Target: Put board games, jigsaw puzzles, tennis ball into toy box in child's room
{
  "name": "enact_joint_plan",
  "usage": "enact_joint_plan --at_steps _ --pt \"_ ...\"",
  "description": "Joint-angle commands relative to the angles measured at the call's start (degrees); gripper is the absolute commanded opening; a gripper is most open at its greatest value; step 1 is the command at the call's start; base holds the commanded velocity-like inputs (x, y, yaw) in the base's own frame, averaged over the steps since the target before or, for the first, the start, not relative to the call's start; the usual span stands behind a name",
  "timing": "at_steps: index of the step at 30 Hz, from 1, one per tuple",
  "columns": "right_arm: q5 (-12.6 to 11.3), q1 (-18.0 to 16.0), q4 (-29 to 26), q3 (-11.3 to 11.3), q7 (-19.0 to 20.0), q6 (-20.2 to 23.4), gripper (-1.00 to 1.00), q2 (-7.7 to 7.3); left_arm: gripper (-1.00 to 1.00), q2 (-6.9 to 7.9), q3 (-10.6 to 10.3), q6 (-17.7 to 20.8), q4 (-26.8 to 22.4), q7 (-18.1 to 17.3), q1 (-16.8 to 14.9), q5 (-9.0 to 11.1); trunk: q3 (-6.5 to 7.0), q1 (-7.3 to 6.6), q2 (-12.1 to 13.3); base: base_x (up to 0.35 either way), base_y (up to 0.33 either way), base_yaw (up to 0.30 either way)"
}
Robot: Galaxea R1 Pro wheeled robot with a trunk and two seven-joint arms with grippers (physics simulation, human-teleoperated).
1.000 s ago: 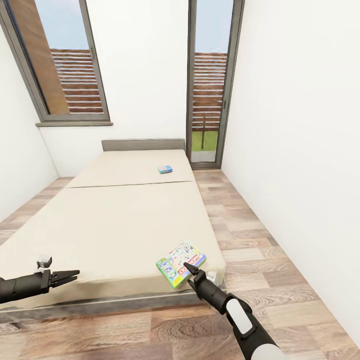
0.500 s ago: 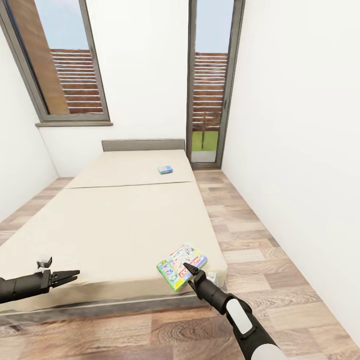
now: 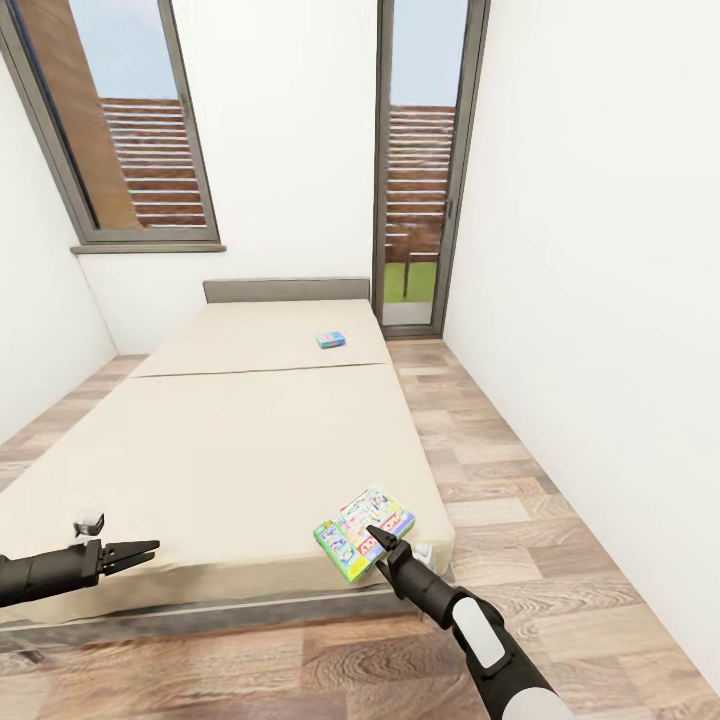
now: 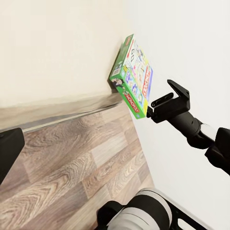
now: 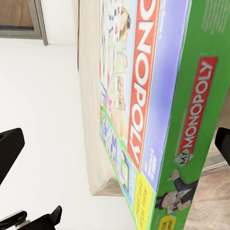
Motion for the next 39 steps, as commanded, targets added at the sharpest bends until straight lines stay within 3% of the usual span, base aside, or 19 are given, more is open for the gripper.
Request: enact_joint_plan --at_steps 1,38,39 --pt "-0.2 0.0 0.0 -0.3 0.1 0.5 1.0 0.06 1.0 0.01 0.0 0.6 0.0 -0.2 0.0 -0.1 -0.05 -0.01 0.0 0.0 0.0 0.0" --pt "-0.2 0.0 0.0 -0.3 0.1 0.5 1.0 0.06 1.0 0.01 0.0 0.7 0.0 -0.2 0.0 -0.1 -0.05 -0.01 0.0 0.0 0.0 0.0" --pt "-0.2 0.0 0.0 -0.3 0.1 0.5 -1.0 0.06 1.0 0.01 0.0 0.7 0.0 -0.2 0.0 -0.1 -0.05 -0.01 0.0 0.0 0.0 0.0"
